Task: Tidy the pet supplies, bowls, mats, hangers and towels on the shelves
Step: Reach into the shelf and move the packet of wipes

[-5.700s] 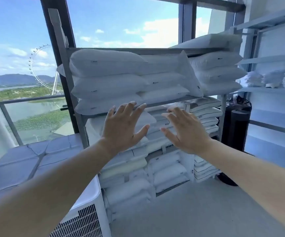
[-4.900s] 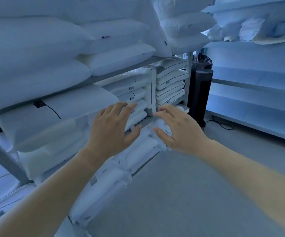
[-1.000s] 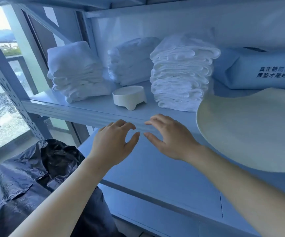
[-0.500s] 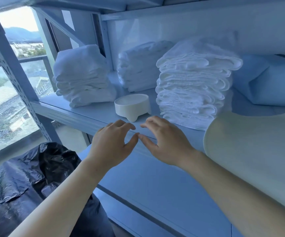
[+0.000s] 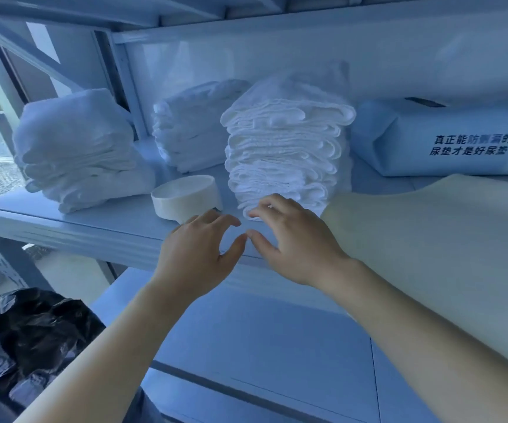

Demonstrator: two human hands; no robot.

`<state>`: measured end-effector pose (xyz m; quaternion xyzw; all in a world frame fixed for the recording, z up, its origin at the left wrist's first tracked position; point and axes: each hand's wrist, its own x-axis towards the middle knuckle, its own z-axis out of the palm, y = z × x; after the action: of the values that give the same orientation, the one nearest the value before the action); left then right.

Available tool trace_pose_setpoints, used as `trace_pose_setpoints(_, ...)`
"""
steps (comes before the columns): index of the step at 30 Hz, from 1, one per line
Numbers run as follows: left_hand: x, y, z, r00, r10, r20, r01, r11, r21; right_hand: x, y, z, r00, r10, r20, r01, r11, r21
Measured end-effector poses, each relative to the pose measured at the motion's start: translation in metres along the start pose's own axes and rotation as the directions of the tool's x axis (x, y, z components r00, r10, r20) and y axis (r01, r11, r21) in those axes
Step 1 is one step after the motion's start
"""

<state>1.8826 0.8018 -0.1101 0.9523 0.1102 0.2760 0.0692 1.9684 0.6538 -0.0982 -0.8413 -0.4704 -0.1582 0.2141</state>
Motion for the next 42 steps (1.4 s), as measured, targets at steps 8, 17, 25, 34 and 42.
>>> trace_pose_setpoints(8, 0.026, 0.038, 0.009, 0.969, 0.247, 0.011, -0.243, 0.961, -0.132, -0.036, 0.020, -0.028, 0.982, 0.171, -0.083, -0.177, 0.982, -0.069)
trace_pose_setpoints(17, 0.045, 0.105, 0.026, 0.872, 0.488, 0.036, -0.463, 0.847, -0.261, -0.092, 0.049, -0.059, 0.900, 0.404, -0.164, -0.431, 0.883, -0.185)
trace_pose_setpoints(25, 0.044, 0.193, 0.040, 0.768, 0.640, 0.012, -0.607, 0.735, -0.302, -0.156, 0.084, -0.102, 0.822, 0.513, -0.248, -0.564, 0.794, -0.229)
trace_pose_setpoints(34, 0.045, 0.338, 0.054, 0.720, 0.694, 0.028, -0.640, 0.679, -0.360, -0.249, 0.161, -0.177, 0.773, 0.556, -0.304, -0.629, 0.731, -0.263)
trace_pose_setpoints(42, 0.037, 0.470, 0.068, 0.705, 0.709, 0.003, -0.657, 0.655, -0.374, -0.332, 0.240, -0.252, 0.767, 0.552, -0.326, -0.640, 0.688, -0.341)
